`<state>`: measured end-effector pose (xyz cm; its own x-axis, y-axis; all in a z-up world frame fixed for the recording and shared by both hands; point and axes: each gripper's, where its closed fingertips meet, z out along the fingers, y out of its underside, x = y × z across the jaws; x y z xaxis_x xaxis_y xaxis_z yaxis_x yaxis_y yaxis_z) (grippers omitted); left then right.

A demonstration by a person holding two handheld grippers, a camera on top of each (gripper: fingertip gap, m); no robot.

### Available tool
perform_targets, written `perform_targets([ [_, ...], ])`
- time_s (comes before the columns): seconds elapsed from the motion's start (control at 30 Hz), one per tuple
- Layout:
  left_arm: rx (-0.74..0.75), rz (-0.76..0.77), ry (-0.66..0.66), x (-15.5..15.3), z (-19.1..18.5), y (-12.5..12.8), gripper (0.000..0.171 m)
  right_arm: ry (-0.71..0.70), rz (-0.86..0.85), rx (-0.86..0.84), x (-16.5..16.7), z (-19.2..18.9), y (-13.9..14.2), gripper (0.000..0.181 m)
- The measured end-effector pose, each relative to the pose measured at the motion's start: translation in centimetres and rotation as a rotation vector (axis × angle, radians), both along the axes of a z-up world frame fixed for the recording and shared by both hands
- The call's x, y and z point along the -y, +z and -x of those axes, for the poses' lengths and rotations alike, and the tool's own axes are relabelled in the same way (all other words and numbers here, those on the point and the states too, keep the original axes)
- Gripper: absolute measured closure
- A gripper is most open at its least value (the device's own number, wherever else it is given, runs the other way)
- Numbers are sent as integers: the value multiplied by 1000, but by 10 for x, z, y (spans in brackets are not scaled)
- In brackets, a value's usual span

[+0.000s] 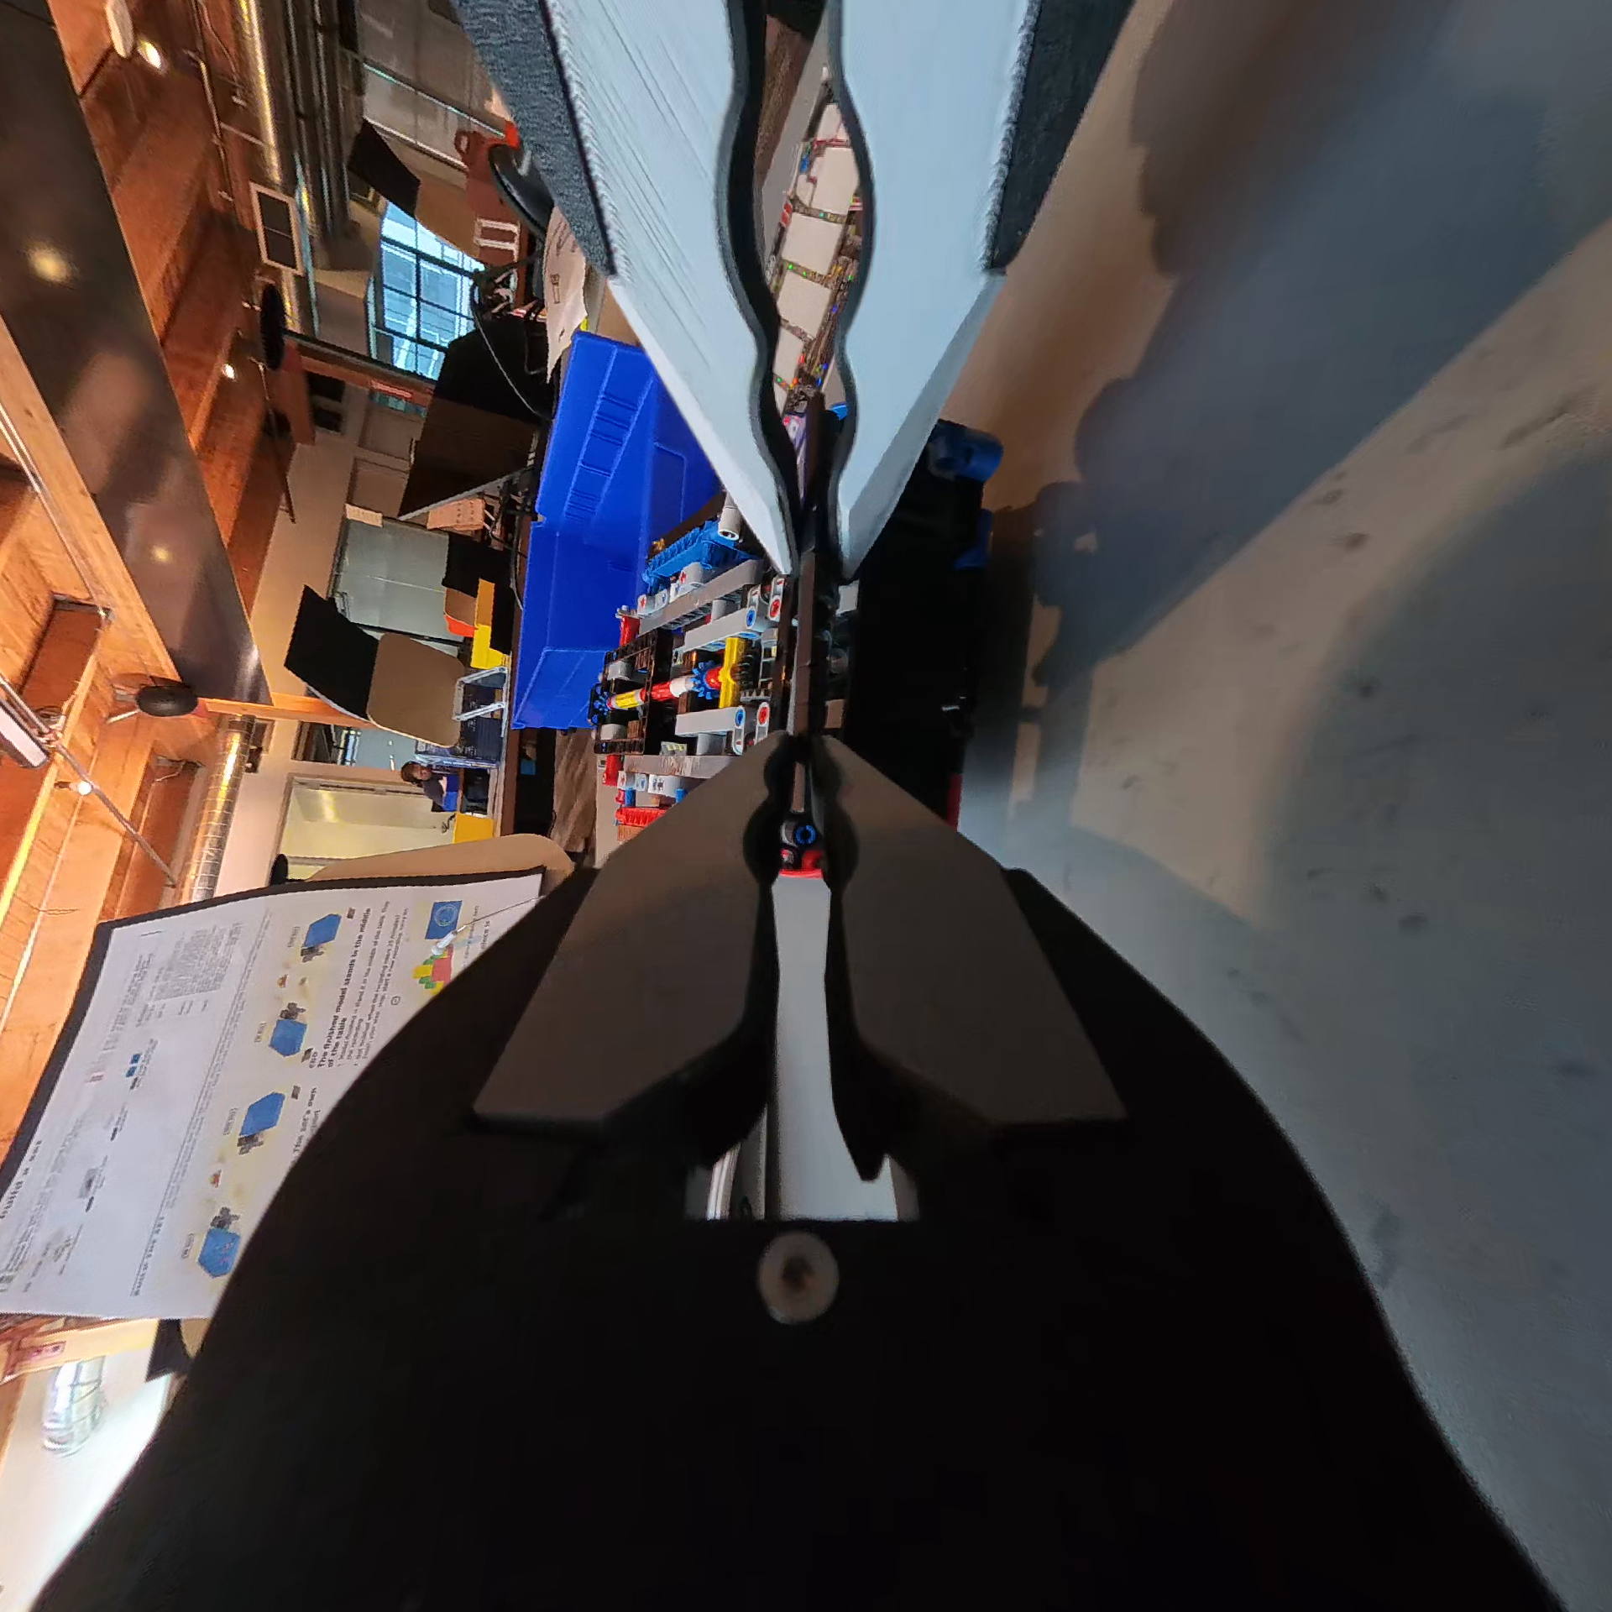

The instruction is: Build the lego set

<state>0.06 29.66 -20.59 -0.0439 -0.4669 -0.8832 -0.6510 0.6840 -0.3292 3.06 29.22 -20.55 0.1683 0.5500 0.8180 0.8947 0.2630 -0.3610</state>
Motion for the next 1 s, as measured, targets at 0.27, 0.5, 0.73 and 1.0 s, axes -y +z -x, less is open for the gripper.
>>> perform_targets([
  [0.27, 26, -80, 1, -2, 5, 1, 171, 83, 296, -305, 11, 5, 8, 148],
  [0.5, 59, -108, -23, -2, 7, 4, 171, 242, 456, -610, 21, 13, 36, 143],
  [0.73, 73, -113, -28, -4, 7, 4, 171, 255, 527, -723, 7, 9, 44, 137],
  [1.0, 69, -118, -35, -4, 7, 4, 171, 260, 583, -698, 5, 20, 41, 134],
])
